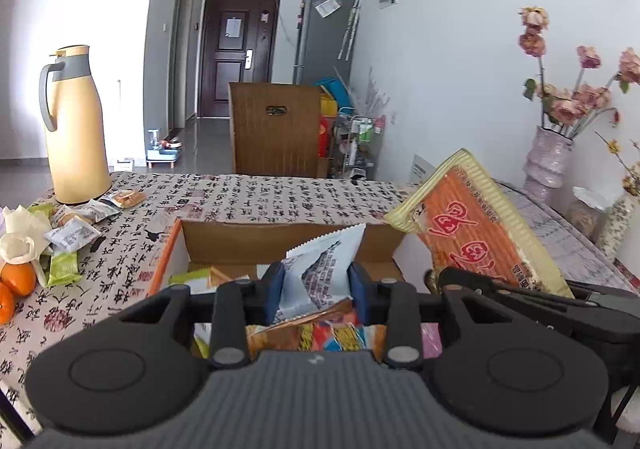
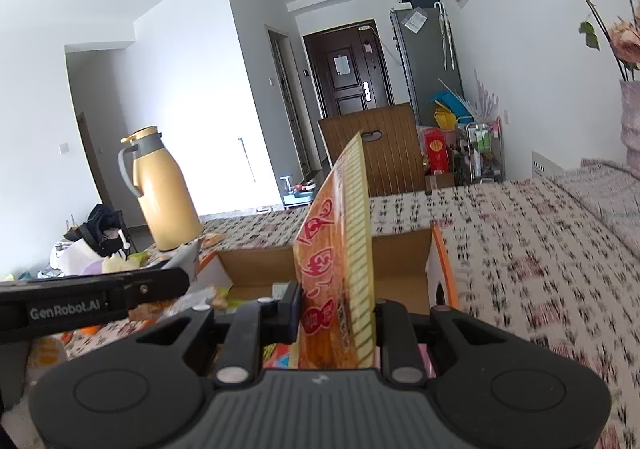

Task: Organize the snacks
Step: 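Carry both packets into the box and open both tools, then move both tools back over the remaining snacks beside the box, then grasp a white packet with the right tool, then grasp another white packet with the left tool, then carry both white packets over the box, then lower both white packets into the box and open both tools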

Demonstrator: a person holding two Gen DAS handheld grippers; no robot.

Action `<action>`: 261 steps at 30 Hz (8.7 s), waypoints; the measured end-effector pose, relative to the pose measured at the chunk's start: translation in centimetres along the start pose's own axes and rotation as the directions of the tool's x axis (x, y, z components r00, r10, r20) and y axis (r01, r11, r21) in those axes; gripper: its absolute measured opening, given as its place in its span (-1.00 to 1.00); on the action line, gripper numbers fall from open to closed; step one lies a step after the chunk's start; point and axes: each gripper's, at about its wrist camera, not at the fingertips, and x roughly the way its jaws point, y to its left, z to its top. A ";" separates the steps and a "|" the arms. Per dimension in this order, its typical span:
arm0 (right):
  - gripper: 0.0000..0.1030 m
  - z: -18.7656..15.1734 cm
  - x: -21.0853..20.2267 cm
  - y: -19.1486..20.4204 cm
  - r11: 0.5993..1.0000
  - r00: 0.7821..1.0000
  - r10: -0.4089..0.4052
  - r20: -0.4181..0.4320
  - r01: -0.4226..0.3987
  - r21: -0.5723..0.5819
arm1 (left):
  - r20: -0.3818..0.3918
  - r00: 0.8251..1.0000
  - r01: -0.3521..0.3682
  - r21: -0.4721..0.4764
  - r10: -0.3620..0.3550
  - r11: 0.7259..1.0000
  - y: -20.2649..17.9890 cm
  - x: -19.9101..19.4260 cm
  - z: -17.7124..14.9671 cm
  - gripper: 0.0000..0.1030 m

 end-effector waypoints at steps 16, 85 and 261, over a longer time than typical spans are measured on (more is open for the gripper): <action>-0.60 0.3 9.3 -0.9 0.997 0.992 -0.072 -0.108 0.070 -0.024 | -0.069 0.987 -0.144 0.007 0.144 0.990 1.6 7.4 0.6 -0.30; 1.00 -10.0 -5.6 5.3 0.985 0.974 -0.137 -0.182 0.115 -0.125 | -0.077 0.988 -0.141 -0.041 0.137 0.989 6.7 -8.5 -11.6 1.00; 0.07 -1.3 7.6 1.0 0.985 0.985 -0.153 -0.077 0.147 -0.085 | -0.070 0.964 -0.257 0.022 0.258 0.966 4.0 7.3 -0.5 0.61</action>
